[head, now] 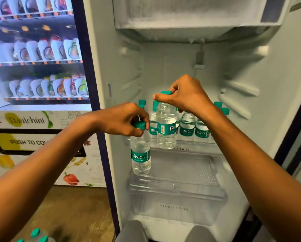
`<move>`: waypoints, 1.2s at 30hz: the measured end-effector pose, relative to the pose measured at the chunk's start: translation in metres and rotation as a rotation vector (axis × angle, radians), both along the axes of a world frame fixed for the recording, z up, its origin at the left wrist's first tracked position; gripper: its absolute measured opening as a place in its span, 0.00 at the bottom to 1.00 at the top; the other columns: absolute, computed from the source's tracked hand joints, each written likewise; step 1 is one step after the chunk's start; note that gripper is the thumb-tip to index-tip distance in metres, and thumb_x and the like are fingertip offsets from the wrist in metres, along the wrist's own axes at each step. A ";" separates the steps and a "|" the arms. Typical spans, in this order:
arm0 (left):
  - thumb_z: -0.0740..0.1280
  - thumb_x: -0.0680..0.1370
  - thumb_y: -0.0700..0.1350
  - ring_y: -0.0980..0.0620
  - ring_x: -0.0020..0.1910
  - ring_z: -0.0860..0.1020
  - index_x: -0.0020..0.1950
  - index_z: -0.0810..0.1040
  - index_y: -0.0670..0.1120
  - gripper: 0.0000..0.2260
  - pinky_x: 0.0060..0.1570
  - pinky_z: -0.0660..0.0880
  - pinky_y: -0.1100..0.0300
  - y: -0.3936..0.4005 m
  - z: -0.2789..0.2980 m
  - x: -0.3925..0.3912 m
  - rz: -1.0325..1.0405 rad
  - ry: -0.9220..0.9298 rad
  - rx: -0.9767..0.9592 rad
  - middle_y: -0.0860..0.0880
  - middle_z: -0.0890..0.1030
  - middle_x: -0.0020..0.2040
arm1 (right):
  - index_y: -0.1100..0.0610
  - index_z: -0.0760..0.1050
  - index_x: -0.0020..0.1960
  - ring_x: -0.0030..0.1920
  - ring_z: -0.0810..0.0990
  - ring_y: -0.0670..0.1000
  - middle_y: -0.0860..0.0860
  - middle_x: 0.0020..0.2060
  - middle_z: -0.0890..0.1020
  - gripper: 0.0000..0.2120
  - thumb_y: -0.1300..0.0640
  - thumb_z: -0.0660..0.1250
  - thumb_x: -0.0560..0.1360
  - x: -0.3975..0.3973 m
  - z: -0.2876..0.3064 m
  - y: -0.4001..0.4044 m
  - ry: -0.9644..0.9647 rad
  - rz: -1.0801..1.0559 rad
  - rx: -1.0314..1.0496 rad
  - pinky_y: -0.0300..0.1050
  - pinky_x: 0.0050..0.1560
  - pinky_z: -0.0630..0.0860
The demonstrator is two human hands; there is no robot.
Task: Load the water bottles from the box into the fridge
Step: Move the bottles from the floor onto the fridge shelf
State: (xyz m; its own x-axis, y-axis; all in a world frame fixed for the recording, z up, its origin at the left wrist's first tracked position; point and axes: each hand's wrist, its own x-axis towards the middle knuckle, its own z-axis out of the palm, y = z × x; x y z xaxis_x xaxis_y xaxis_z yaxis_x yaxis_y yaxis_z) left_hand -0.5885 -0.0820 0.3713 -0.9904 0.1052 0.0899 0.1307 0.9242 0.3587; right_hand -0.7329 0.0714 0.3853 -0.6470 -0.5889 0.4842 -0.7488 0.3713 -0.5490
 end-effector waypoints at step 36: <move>0.66 0.76 0.33 0.44 0.57 0.72 0.59 0.76 0.43 0.13 0.52 0.70 0.60 -0.060 0.087 -0.171 0.356 0.473 -0.351 0.42 0.73 0.59 | 0.55 0.73 0.41 0.35 0.74 0.47 0.50 0.36 0.76 0.20 0.39 0.73 0.70 -0.144 0.042 -0.097 -0.002 -0.249 -0.399 0.37 0.29 0.66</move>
